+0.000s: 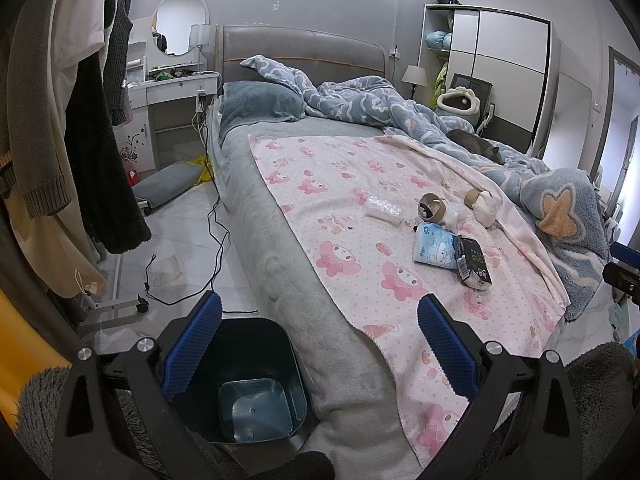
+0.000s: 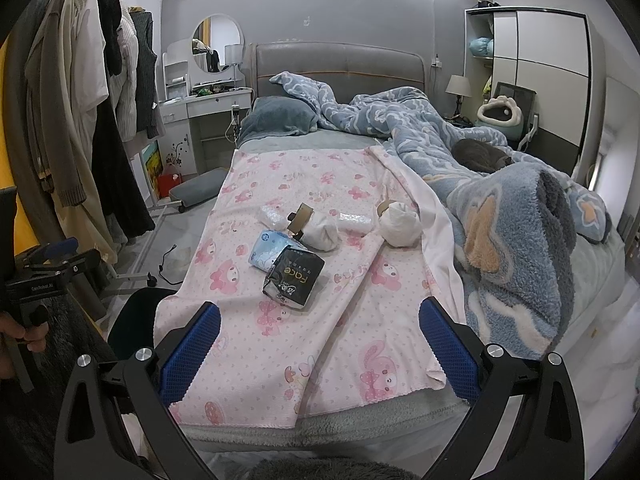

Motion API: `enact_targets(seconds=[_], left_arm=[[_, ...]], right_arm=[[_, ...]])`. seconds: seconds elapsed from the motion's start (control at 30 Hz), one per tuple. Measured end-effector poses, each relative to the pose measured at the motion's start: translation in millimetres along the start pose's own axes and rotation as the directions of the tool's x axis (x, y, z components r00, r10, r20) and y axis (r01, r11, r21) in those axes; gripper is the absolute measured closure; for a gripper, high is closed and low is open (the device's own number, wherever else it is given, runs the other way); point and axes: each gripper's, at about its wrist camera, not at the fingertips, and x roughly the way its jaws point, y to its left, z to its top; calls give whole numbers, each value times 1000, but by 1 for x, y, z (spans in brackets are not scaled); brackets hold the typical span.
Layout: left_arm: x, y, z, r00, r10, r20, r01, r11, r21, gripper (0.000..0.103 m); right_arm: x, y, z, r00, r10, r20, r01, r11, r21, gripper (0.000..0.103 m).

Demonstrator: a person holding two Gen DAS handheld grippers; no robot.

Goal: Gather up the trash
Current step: 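Grasp the black tissue pack with the right tool while the left tool approaches the diaper pack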

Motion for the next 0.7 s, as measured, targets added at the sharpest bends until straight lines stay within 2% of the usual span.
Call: enact_targets(seconds=[0.2,0.33,0.47,0.7], left_arm=[[9,-4,-5,1000,-1,-18,1,1000,12,3],[9,-5,4,1000,-4,-7,4,1000,24,3],[10,-4,12,1000,14,15,-15,998,55,3],[26,-2,24,1000,-9,-3,9,997,73,3]], right_arm=[[7,-4,0,1000,8,-27,-7,1000,30,3],[18,5,-1,1000,-6,-30,6,1000,-3,3],[27,5,5,998,54,-16,-53,997,49,3],[65,22,7,990,69,-119,-67,997,27,3]])
